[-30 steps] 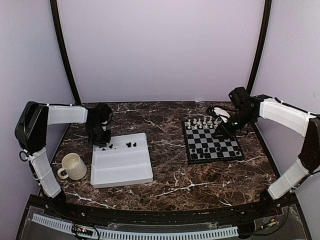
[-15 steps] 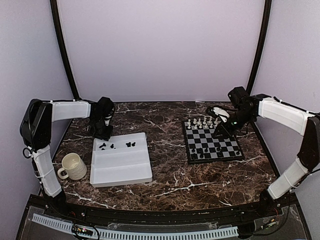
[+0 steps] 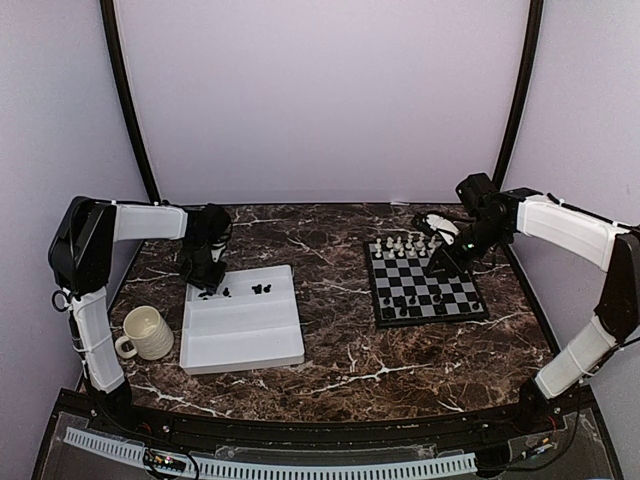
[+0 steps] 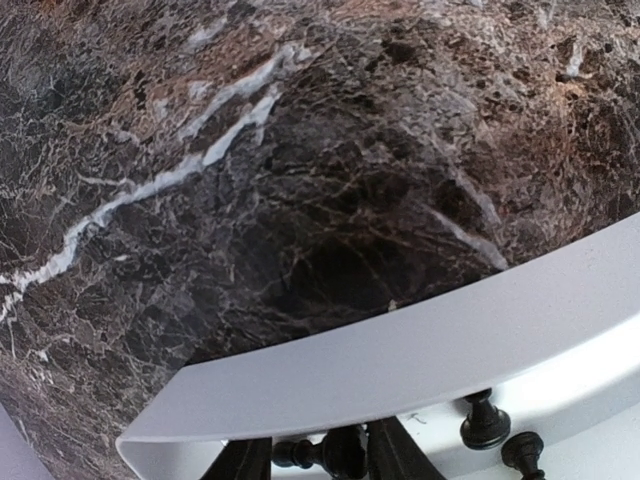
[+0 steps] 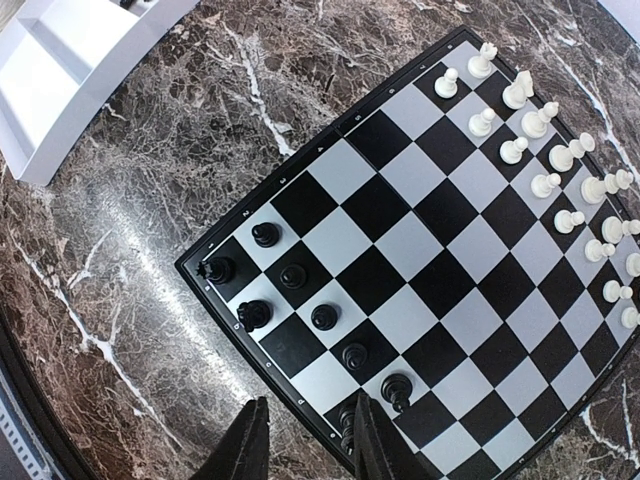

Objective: Set up the chess pieces on the board
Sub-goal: Pick up the bishop from the storage box.

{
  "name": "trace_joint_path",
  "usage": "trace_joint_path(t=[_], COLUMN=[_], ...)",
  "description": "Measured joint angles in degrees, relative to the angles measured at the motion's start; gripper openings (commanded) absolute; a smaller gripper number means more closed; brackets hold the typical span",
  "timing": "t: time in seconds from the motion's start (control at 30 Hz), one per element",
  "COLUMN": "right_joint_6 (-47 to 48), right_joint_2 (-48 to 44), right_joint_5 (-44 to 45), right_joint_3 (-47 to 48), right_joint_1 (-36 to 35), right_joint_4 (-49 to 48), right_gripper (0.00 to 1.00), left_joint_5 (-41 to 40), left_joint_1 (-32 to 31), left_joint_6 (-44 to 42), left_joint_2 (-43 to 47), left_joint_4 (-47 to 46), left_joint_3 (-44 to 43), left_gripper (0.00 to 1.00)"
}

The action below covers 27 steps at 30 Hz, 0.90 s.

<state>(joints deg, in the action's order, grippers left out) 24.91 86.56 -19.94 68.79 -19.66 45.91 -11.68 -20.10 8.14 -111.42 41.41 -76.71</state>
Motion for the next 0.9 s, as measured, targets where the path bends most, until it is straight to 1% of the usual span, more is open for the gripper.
trace_joint_path(t=[0.1, 0.3, 0.4, 0.5, 0.63, 0.73, 0.9], right_joint_6=[-0.04, -0.09, -0.09, -0.11, -0.11, -0.11, -0.11], right_joint_2=[0.07, 0.48, 0.59, 0.61, 0.76, 1.31, 1.84], right_joint_5=[-0.02, -0.02, -0.02, -0.02, -0.02, -0.20, -0.50], right_joint_3=[0.00, 0.00, 0.00, 0.00, 0.00, 0.04, 0.39], right_joint_1=[0.00, 0.00, 0.00, 0.00, 0.00, 0.00, 0.00], right_joint_4=[0.00, 0.00, 0.02, 0.00, 0.00, 0.02, 0.17], right_gripper=[0.31, 0.31, 0.31, 0.31, 0.31, 0.31, 0.31], left_joint_5=[0.00, 0.22, 0.63, 0.90, 0.85, 0.52, 0.22], left_joint_1=[0.00, -0.02, 0.00, 0.00, 0.00, -0.02, -0.07], left_joint_6=[-0.57, -1.60, -1.88, -1.84, -1.57, -1.46, -1.75], left_joint_2=[-0.15, -0.55, -0.63, -0.66, -0.63, -0.44, 0.26], left_joint_4=[0.28, -0.02, -0.02, 0.17, 0.68, 0.72, 0.68], left_joint_3=[0.07, 0.17, 0.15, 0.11, 0.13, 0.39, 1.40], left_gripper=[0.33, 0.21, 0.19, 0.21, 0.21, 0.27, 0.31])
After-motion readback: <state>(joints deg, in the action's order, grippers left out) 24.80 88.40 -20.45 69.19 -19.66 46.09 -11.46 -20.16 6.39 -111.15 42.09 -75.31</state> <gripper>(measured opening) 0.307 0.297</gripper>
